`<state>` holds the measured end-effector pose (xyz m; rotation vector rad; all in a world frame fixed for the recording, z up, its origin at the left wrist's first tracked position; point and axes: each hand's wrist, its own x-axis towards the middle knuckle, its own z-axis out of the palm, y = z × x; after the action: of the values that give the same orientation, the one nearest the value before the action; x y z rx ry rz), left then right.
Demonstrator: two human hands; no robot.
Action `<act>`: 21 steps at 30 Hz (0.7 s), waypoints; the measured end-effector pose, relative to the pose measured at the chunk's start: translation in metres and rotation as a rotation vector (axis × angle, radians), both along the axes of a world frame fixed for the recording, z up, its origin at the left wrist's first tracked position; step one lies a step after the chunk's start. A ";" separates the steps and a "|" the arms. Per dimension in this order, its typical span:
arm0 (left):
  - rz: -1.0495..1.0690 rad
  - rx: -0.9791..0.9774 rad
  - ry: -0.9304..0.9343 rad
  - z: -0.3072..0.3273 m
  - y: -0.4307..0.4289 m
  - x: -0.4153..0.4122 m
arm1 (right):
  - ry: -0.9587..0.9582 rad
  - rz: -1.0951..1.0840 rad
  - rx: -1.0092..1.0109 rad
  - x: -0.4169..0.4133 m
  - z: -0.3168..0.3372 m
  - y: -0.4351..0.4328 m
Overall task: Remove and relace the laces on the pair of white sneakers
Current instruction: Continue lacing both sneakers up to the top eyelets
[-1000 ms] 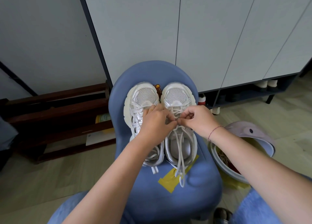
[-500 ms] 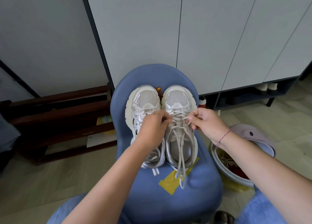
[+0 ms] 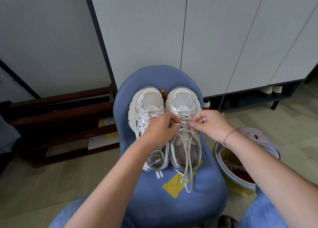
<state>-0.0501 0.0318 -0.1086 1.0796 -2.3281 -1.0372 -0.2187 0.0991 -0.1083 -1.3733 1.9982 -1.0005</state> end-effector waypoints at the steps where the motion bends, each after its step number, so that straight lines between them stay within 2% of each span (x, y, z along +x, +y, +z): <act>1: -0.011 -0.002 0.004 0.000 0.000 0.001 | 0.007 0.000 -0.001 -0.001 0.000 0.000; 5: -0.016 -0.019 -0.005 -0.002 -0.003 0.002 | -0.030 0.065 0.061 -0.008 -0.002 0.002; 10: 0.058 -0.161 -0.068 -0.002 0.003 -0.004 | -0.144 0.179 0.119 -0.016 0.006 0.008; 13: 0.086 -0.176 -0.087 -0.002 0.005 -0.005 | -0.164 0.201 0.149 -0.020 0.009 0.009; 21: 0.091 0.256 0.208 0.001 0.001 0.001 | -0.122 0.174 0.166 -0.021 0.006 0.008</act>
<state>-0.0496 0.0329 -0.1073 1.0984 -2.0040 -1.3698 -0.2400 0.1066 -0.1023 -1.3367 1.7950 -0.8021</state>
